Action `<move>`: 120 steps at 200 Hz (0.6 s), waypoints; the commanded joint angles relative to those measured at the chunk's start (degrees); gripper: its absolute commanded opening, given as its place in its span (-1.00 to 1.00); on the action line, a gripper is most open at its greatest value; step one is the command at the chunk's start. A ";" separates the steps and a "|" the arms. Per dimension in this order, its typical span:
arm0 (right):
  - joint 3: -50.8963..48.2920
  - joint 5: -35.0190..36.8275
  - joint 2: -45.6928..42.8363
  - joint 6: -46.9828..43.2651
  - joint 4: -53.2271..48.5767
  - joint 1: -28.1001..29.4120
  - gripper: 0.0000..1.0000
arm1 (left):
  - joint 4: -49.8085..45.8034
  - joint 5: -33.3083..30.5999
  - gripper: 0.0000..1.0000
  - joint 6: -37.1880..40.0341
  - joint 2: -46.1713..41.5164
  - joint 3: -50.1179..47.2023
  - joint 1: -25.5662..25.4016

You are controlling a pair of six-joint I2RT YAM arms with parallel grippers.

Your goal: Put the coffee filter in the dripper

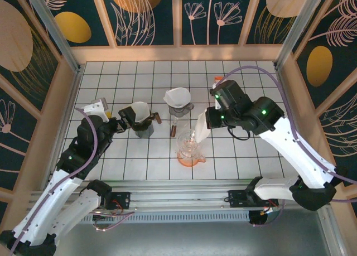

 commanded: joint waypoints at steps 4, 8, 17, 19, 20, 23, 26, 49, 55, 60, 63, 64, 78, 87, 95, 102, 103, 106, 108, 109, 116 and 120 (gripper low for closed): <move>4.98 -9.64 3.41 3.34 -7.47 -0.02 -1.00 | 1.73 2.02 0.98 0.79 -0.60 0.34 0.39; 5.86 -10.14 4.02 3.19 -8.16 -0.15 -1.00 | 1.86 2.24 0.98 0.80 -0.61 0.22 0.38; 8.15 -11.09 5.33 2.86 -9.69 -0.58 -1.00 | 2.18 2.69 0.98 0.79 -0.74 -0.22 0.37; 8.62 -11.25 5.72 2.87 -10.10 -0.69 -1.00 | 2.25 2.78 0.98 0.79 -0.85 -0.20 0.42; 8.82 -11.34 5.86 2.79 -10.33 -0.80 -1.00 | 2.31 2.78 0.98 0.79 -0.87 -0.29 0.39; 9.42 -11.64 6.23 2.73 -10.81 -0.93 -1.00 | 2.36 2.78 0.97 0.79 -0.87 -0.44 0.40; 10.02 -12.07 6.58 2.64 -11.16 -1.15 -1.00 | 2.37 2.87 0.98 0.79 -0.88 -0.52 0.41; 11.23 -16.97 8.05 3.03 -11.43 -2.74 -1.00 | 2.44 3.20 0.98 1.13 -0.88 -0.80 0.42; 10.92 -17.86 8.39 3.05 -11.44 -2.83 -1.00 | 2.45 3.40 0.98 1.18 -0.88 -0.87 0.38; 10.58 -18.52 8.65 3.14 -11.44 -2.92 -1.00 | 2.51 3.48 0.97 1.23 -0.92 -0.94 0.39; 10.23 -18.77 8.78 3.16 -11.44 -2.93 -1.00 | 2.49 3.62 0.98 1.23 -0.95 -0.93 0.39; 10.11 -18.88 8.83 3.16 -11.40 -2.93 -1.00 | 2.56 3.64 0.98 1.28 -0.96 -0.96 0.38; 8.54 -19.76 9.45 2.83 -11.44 -3.01 -1.00 | 2.88 4.22 0.98 1.32 -1.02 -1.21 0.38; 7.73 -19.98 9.69 2.60 -11.35 -3.02 -1.00 | 3.11 4.62 0.98 1.30 -1.04 -1.39 0.40; 7.29 -20.34 10.06 2.39 -11.42 -3.17 -1.00 | 3.21 4.89 0.97 1.39 -0.98 -1.43 0.42; 7.16 -20.38 10.27 2.12 -11.44 -3.26 -1.00 | 3.25 5.19 0.98 1.43 -0.89 -1.42 0.39; 7.07 -20.38 10.24 2.11 -11.44 -3.31 -1.00 | 3.29 5.22 0.98 1.42 -0.89 -1.42 0.38; 6.96 -20.39 10.36 2.04 -11.36 -3.40 -1.00 | 3.33 5.36 0.98 1.41 -0.76 -1.43 0.41; 6.79 -20.39 10.38 2.02 -11.36 -3.46 -1.00 | 3.38 5.47 0.98 1.45 -0.72 -1.43 0.38; 6.71 -20.39 10.43 1.98 -11.31 -3.46 -1.00 | 3.40 5.53 0.98 1.48 -0.76 -1.47 0.42; 6.08 -20.39 10.46 1.70 -11.04 -3.88 -1.00 | 3.50 5.88 0.97 1.54 -0.67 -1.51 0.38; 5.53 -20.33 10.43 1.59 -10.73 -4.00 -1.00 | 3.64 6.21 0.98 1.58 -0.69 -1.51 0.34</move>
